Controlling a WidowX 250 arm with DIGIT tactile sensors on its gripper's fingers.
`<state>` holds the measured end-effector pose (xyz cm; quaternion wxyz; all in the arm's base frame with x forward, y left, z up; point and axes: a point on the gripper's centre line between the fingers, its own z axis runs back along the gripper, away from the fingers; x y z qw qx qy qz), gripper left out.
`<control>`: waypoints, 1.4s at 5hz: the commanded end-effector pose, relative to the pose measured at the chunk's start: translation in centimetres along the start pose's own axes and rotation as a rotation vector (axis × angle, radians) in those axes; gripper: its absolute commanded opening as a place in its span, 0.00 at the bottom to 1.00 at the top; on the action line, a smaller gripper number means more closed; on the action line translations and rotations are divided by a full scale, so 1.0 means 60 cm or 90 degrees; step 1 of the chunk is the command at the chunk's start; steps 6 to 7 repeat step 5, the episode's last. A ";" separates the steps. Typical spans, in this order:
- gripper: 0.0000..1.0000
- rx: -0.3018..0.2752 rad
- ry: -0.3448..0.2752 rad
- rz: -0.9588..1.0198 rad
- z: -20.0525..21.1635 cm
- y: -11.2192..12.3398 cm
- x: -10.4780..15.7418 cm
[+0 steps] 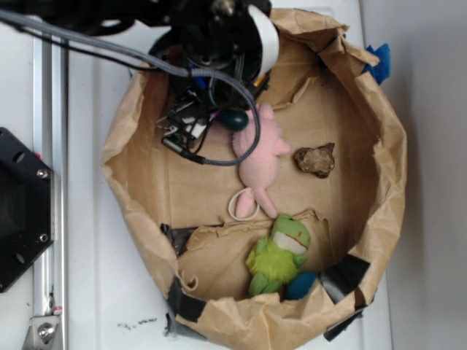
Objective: Grab the plastic pickle.
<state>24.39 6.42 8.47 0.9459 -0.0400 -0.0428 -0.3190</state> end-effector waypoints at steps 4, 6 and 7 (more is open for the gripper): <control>0.00 0.032 0.006 0.400 0.108 -0.030 0.105; 0.00 0.045 -0.004 0.384 0.101 -0.034 0.099; 0.00 0.045 -0.004 0.384 0.101 -0.034 0.099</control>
